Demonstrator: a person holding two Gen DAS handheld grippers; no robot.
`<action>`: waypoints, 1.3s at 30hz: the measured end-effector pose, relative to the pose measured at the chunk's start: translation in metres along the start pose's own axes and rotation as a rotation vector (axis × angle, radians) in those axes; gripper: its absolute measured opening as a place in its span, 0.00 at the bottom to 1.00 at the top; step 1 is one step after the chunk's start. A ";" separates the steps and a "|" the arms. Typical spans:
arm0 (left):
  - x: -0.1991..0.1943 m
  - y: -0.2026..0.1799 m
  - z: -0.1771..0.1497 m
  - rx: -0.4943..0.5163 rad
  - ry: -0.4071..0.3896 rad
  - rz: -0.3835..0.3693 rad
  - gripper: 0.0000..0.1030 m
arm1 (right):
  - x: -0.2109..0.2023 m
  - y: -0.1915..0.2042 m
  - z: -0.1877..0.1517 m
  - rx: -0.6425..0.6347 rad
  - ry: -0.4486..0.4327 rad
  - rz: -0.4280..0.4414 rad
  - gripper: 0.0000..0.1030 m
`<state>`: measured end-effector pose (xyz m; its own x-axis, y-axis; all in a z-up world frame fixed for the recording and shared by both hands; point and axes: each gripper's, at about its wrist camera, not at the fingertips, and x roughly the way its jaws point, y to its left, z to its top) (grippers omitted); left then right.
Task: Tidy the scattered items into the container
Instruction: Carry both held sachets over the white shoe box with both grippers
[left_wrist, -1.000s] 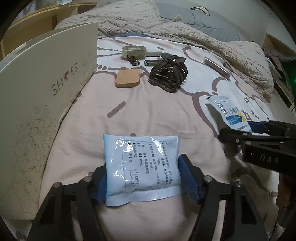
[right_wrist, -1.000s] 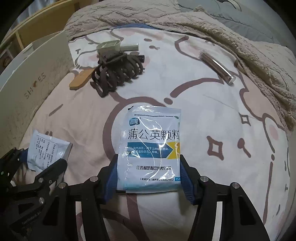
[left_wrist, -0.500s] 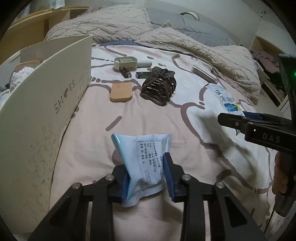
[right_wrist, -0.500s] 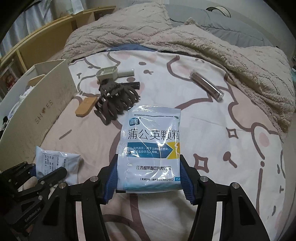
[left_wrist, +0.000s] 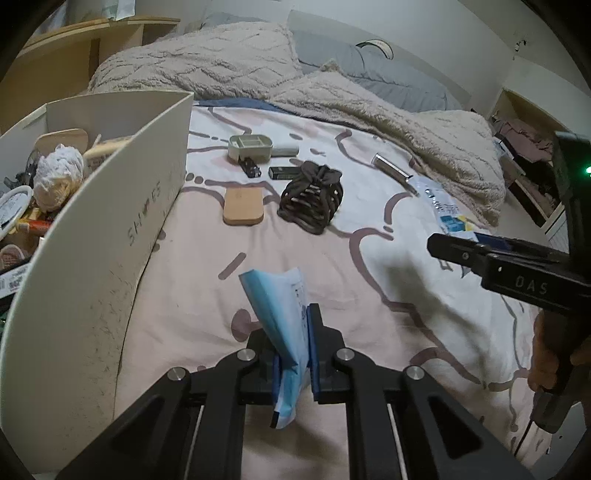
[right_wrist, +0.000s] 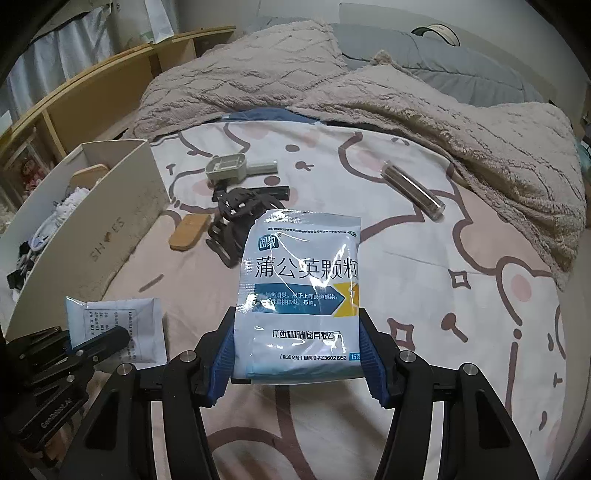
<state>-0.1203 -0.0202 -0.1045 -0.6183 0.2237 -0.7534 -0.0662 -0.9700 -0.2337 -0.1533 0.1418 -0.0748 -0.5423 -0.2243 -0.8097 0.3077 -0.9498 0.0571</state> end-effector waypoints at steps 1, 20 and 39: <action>-0.002 0.000 0.001 -0.002 -0.004 -0.004 0.11 | -0.002 0.001 0.001 -0.002 -0.004 -0.001 0.59; -0.088 0.035 0.046 0.005 -0.224 0.021 0.11 | -0.079 0.045 0.054 -0.004 -0.196 0.060 0.59; -0.162 0.108 0.080 0.046 -0.386 0.145 0.11 | -0.115 0.148 0.091 -0.081 -0.258 0.160 0.59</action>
<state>-0.0902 -0.1687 0.0414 -0.8717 0.0411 -0.4884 0.0137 -0.9940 -0.1083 -0.1169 0.0072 0.0797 -0.6589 -0.4274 -0.6190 0.4610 -0.8797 0.1168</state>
